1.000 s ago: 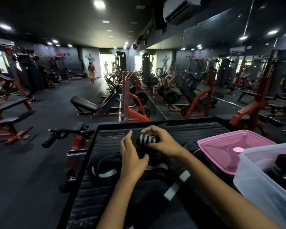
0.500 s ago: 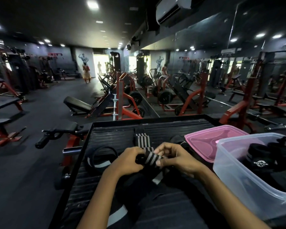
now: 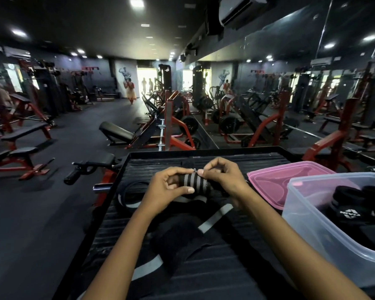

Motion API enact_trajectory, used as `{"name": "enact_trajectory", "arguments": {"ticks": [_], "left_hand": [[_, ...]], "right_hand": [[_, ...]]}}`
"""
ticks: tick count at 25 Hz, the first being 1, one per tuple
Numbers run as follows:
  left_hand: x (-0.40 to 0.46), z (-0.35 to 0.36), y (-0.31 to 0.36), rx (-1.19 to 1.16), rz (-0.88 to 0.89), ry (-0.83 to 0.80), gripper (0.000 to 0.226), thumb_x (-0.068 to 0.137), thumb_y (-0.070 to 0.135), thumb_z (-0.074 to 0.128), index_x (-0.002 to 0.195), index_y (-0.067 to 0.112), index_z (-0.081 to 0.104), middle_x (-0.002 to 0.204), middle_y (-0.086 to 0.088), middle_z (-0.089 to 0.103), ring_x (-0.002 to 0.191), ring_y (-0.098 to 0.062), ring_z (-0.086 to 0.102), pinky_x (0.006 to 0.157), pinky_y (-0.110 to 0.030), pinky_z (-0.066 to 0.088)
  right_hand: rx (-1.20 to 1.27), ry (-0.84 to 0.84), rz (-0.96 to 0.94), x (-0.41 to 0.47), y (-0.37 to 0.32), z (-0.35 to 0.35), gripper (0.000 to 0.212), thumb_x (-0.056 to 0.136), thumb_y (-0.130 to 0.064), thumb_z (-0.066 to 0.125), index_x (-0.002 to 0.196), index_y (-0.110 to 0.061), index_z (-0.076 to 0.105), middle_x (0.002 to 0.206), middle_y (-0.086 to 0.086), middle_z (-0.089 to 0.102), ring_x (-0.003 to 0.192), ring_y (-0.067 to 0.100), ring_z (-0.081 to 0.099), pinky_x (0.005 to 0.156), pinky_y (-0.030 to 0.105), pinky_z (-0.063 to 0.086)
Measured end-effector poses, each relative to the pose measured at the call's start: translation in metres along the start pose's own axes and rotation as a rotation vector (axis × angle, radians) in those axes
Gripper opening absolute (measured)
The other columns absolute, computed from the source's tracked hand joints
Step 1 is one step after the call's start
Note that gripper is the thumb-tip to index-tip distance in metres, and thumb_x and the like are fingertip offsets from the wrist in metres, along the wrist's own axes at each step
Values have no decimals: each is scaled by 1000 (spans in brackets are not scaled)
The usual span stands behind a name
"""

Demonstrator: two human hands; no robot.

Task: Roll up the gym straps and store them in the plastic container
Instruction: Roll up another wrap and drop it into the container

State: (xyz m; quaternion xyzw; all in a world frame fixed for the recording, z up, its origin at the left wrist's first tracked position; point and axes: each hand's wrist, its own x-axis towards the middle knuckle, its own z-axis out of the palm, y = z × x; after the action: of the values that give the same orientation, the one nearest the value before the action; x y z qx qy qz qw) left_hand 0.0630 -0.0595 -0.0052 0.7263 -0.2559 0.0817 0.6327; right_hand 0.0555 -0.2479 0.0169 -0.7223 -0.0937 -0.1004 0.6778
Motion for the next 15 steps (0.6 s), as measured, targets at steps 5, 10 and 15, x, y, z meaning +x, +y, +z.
{"name": "enact_trajectory", "arguments": {"ticks": [5, 10, 15], "left_hand": [[2, 5, -1, 130, 51, 200, 20, 73, 10, 81, 91, 16, 76, 90, 5, 76, 84, -4, 70, 78, -17, 52], [5, 12, -1, 33, -14, 235, 20, 79, 13, 76, 99, 11, 73, 88, 3, 74, 79, -2, 69, 76, -16, 49], [3, 6, -3, 66, 41, 8, 43, 71, 10, 82, 111, 22, 69, 116, 3, 64, 107, -9, 64, 90, -24, 52]], "right_hand": [[-12, -194, -44, 3, 9, -6, 11, 78, -14, 77, 87, -12, 70, 83, -1, 71, 74, 7, 64, 65, 22, 48], [-280, -276, -280, 8, 24, -14, 32, 71, -15, 83, 100, -17, 70, 101, 0, 72, 100, 19, 67, 92, 40, 52], [-43, -171, -69, 11, 18, -16, 19, 80, -11, 76, 97, -8, 68, 73, 12, 63, 59, 14, 59, 59, 24, 49]]}}
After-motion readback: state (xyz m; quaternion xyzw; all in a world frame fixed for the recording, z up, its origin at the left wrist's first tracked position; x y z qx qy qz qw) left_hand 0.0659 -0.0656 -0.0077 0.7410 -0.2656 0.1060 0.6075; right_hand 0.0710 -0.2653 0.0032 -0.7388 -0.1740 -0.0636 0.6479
